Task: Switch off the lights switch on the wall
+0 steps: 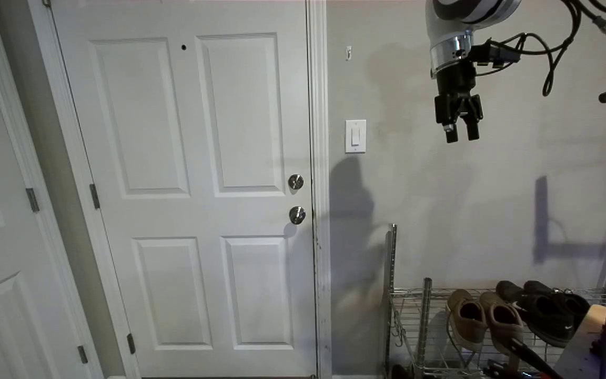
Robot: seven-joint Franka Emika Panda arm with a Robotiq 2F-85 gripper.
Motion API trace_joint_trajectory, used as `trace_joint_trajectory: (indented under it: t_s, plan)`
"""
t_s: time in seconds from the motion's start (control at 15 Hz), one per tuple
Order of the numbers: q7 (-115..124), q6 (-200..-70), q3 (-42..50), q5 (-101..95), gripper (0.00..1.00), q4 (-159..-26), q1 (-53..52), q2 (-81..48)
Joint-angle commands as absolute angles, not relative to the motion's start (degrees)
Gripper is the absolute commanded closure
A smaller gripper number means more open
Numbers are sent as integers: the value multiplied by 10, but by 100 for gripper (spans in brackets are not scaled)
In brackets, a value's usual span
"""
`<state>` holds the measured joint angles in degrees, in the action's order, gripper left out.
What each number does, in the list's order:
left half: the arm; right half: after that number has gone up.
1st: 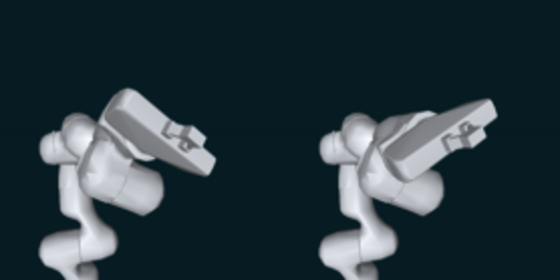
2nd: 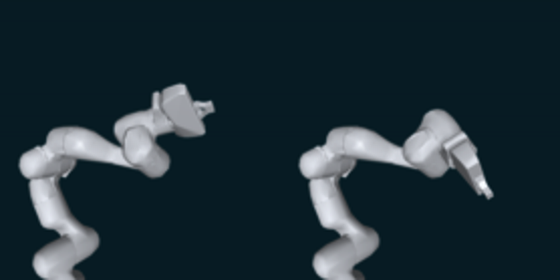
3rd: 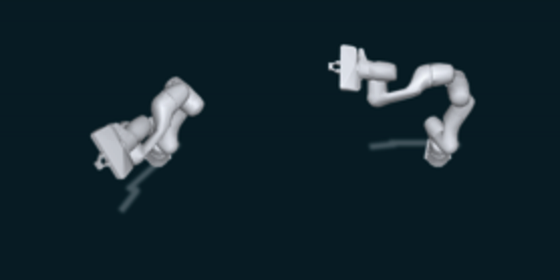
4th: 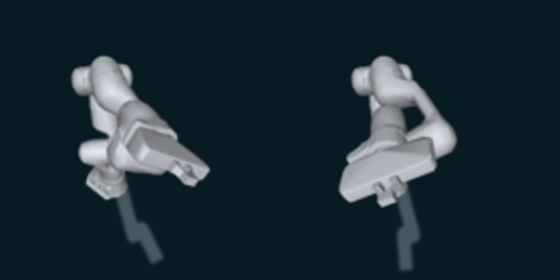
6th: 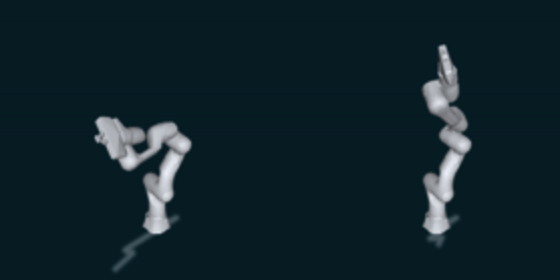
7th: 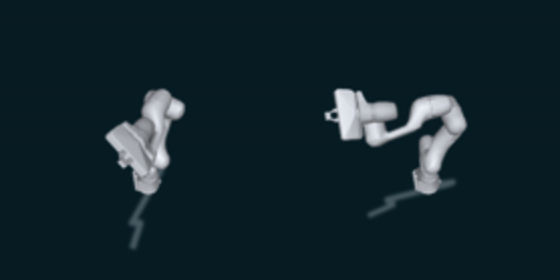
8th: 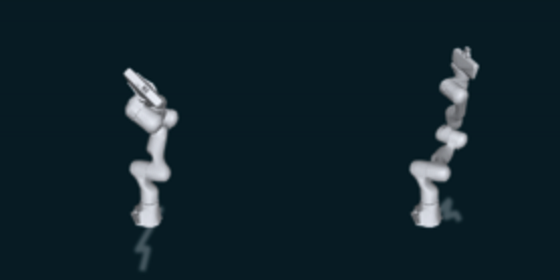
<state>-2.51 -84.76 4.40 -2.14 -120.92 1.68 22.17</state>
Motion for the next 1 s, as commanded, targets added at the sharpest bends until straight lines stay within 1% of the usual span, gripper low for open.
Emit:
trace_joint_trajectory:
  t_s: [0.0,0.47,0.53,0.6,0.67,0.73,0.93]
  plan:
    - [-26,-846,41,-20,0,-1208,21,221]
    - [-35,-871,48,-15,0,-1219,22,220]
    - [-38,-886,48,-17,25,-1223,21,219]
    - [-48,-904,51,-14,28,-1225,19,213]
    - [-56,-925,52,-14,33,-1226,18,202]
    - [-60,-953,53,-15,42,-1227,18,188]
    - [-81,-1039,57,-10,61,-1224,17,146]
